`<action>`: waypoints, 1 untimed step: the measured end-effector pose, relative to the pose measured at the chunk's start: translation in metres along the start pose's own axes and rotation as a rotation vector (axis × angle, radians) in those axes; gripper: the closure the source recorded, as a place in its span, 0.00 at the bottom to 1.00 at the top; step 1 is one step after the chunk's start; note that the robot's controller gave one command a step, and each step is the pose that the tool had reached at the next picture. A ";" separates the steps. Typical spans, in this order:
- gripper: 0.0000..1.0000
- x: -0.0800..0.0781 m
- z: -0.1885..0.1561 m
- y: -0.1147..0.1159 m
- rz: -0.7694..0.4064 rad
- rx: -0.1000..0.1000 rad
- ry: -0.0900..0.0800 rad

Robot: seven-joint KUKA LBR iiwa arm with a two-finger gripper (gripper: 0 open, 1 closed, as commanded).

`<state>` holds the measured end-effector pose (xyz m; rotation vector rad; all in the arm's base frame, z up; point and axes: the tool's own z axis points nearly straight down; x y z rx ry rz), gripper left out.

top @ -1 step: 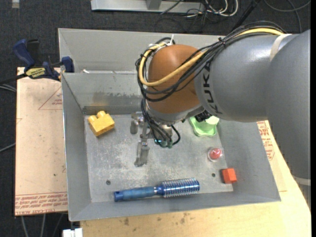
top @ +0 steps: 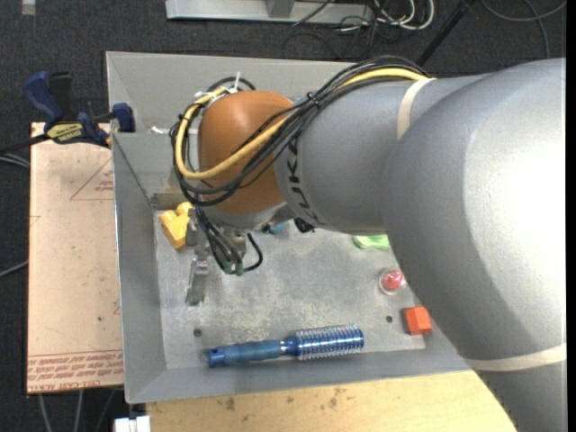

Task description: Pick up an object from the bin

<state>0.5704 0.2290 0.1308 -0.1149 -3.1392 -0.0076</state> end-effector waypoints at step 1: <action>0.00 0.087 0.044 -0.033 -0.028 0.007 0.007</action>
Offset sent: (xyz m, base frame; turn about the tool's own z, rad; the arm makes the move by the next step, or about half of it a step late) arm -0.0863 -0.0262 -0.0415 -0.0285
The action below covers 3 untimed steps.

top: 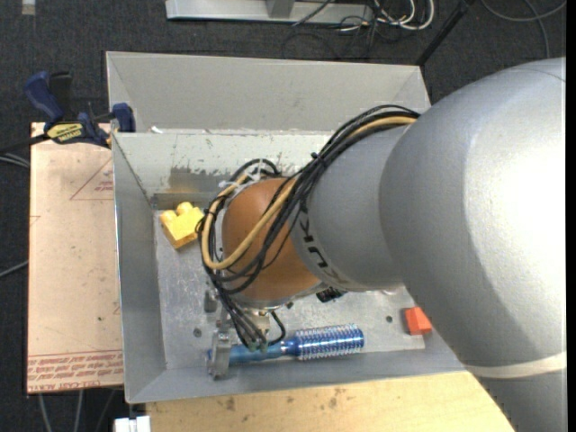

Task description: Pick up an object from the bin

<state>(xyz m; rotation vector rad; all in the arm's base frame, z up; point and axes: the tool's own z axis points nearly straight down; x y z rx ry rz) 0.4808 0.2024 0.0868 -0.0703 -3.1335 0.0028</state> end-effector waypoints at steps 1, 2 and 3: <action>0.00 -0.009 0.014 -0.085 -0.127 -0.003 -0.021; 1.00 -0.004 0.016 -0.081 -0.134 -0.003 -0.007; 0.00 -0.008 0.014 -0.081 -0.132 -0.004 -0.017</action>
Offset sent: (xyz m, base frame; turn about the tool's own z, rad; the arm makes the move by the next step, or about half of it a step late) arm -0.0002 -0.0819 -0.0158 -0.1358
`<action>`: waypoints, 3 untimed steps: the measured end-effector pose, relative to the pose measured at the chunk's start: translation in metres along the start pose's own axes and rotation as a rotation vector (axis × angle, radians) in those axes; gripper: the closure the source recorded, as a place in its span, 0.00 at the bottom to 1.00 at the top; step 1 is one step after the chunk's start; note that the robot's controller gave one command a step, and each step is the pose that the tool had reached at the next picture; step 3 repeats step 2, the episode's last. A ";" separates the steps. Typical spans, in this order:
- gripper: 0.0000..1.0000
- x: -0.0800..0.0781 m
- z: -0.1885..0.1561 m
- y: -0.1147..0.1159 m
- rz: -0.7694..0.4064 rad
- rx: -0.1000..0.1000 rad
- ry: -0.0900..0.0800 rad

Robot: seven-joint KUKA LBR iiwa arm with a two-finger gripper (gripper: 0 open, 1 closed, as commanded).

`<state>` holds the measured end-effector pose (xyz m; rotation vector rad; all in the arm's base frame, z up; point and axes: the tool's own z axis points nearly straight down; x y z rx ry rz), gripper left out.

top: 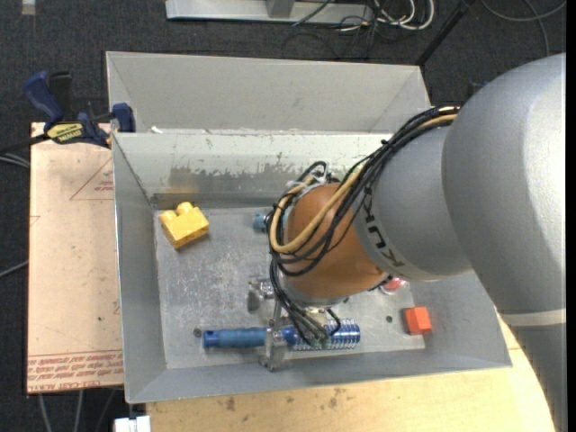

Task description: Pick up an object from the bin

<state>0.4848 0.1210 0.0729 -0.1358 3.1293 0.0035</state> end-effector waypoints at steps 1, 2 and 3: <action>1.00 0.004 0.002 0.000 -0.002 0.000 0.010; 1.00 -0.035 -0.149 0.004 0.030 -0.001 -0.001; 1.00 -0.035 -0.149 0.004 0.030 -0.001 -0.001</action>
Offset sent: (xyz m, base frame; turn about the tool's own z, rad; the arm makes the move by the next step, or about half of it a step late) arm 0.0000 0.0000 0.0000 0.0000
